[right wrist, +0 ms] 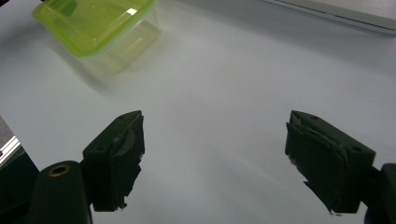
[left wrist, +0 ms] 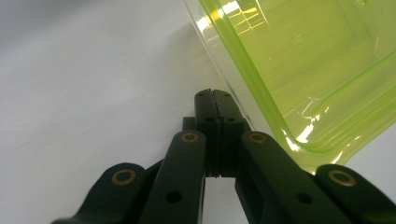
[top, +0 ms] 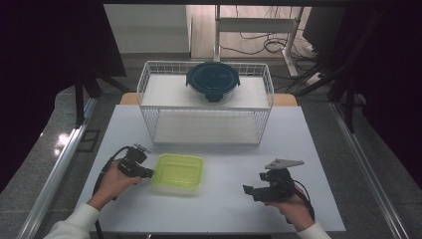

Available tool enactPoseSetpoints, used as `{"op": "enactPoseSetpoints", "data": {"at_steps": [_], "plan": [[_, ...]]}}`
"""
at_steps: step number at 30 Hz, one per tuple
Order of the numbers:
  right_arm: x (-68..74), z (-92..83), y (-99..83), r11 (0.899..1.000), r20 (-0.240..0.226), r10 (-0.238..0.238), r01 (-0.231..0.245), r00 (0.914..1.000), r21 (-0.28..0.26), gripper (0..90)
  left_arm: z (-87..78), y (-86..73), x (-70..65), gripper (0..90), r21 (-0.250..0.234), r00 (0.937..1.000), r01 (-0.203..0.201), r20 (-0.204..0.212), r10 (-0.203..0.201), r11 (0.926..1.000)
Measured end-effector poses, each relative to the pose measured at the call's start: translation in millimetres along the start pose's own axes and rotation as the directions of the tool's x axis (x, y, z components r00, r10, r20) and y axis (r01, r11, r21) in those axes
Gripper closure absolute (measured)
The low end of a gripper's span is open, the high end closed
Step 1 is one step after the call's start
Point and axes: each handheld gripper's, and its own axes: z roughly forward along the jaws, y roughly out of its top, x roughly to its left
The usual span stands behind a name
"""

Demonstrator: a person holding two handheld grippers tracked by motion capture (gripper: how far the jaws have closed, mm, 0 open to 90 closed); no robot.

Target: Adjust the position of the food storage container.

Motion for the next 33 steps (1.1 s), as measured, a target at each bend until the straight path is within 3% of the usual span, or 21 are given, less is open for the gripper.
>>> {"op": "enactPoseSetpoints", "data": {"at_steps": [14, 25, 28, 30, 33], "plan": [[-2.3, -2.7, -0.6, 1.000, 0.001, 0.003, -0.003, 1.0000, -0.003, 19.9, 19.2, 22.9, -39.7, 90.0, -0.010, 0.9954, -0.073, 0.061, 0.073, 0.9973], [-4.9, -3.8, -0.3, 1.000, -0.001, 0.009, -0.009, 1.0000, -0.003, 20.0, 32.1, 32.0, -54.8, 90.0, -0.006, 0.9924, -0.091, 0.083, 0.091, 0.9959], [-6.9, -4.0, -0.7, 1.000, 0.000, 0.014, -0.014, 0.9999, -0.004, 20.1, 32.8, 31.2, -53.9, 90.0, 0.000, 0.9932, -0.099, 0.062, 0.098, 0.9951], [-8.0, -4.4, -1.2, 1.000, -0.001, 0.019, -0.019, 0.9998, -0.006, 20.0, 30.7, 28.2, -49.9, 90.0, -0.003, 0.9958, -0.092, 0.004, 0.092, 0.9958], [-10.8, -6.2, -1.5, 0.999, 0.003, 0.029, -0.029, 0.9996, -0.016, 20.1, 20.5, 22.9, -43.7, 89.7, -0.039, 0.9979, -0.064, -0.008, 0.064, 0.9972]]}}
